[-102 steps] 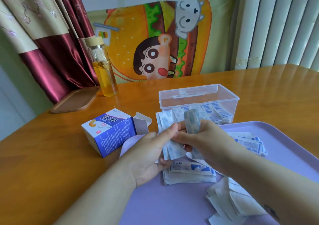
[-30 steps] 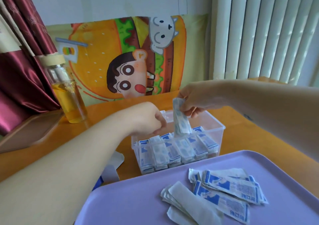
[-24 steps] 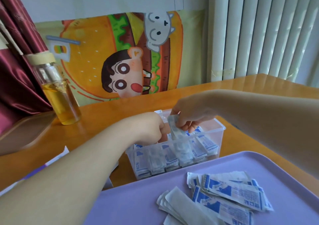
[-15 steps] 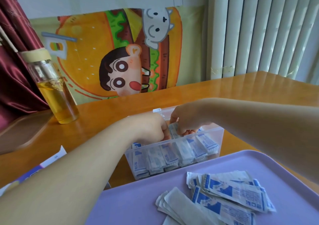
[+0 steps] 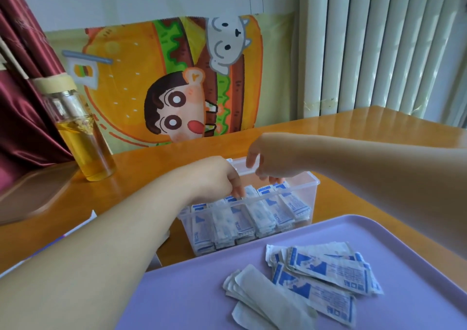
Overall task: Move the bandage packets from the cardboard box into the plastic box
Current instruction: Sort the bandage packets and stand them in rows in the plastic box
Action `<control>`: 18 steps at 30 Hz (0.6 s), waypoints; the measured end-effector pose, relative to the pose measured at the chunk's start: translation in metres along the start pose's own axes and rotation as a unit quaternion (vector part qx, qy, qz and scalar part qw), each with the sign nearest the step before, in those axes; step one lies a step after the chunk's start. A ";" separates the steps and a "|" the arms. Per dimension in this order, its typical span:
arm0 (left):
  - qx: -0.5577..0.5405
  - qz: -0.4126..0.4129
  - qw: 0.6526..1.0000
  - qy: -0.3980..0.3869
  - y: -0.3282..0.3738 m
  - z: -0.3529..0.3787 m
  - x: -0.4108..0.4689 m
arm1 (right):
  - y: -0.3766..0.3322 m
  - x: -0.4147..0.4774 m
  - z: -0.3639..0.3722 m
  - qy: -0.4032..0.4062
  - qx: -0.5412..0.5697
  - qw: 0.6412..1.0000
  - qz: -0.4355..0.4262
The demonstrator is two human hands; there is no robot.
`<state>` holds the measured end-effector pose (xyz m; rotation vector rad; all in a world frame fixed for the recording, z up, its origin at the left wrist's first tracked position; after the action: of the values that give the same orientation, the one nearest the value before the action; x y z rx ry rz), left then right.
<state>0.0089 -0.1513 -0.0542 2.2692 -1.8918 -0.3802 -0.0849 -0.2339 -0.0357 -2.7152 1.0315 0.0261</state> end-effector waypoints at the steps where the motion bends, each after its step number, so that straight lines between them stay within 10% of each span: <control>1: -0.016 0.002 0.999 0.033 0.002 -0.003 -0.005 | 0.000 -0.008 -0.004 0.036 0.008 0.999 -0.009; 7: -0.076 0.092 0.961 0.248 0.029 -0.014 -0.067 | 0.003 -0.083 -0.016 0.143 0.061 0.985 -0.080; 11: -0.029 0.110 0.988 0.102 0.041 0.021 -0.114 | 0.002 -0.130 0.022 -0.029 -0.018 0.995 -0.092; 18: 0.007 0.021 0.996 -0.085 0.034 0.068 -0.148 | -0.029 -0.161 0.056 -0.082 -0.047 0.981 -0.169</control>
<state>-0.0677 -0.0098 -0.0956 2.2674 -2.0233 -0.5735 -0.1834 -0.0954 -0.0680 -2.8774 0.5297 0.2396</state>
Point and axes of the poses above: each hand's wrist, its own x-axis towards the middle knuckle, its own z-axis out of the palm, y = z × x, the point moved 3 cm from there along x, towards the middle knuckle, and after that the axes turned 10 degrees about z, right-handed, at the moved point
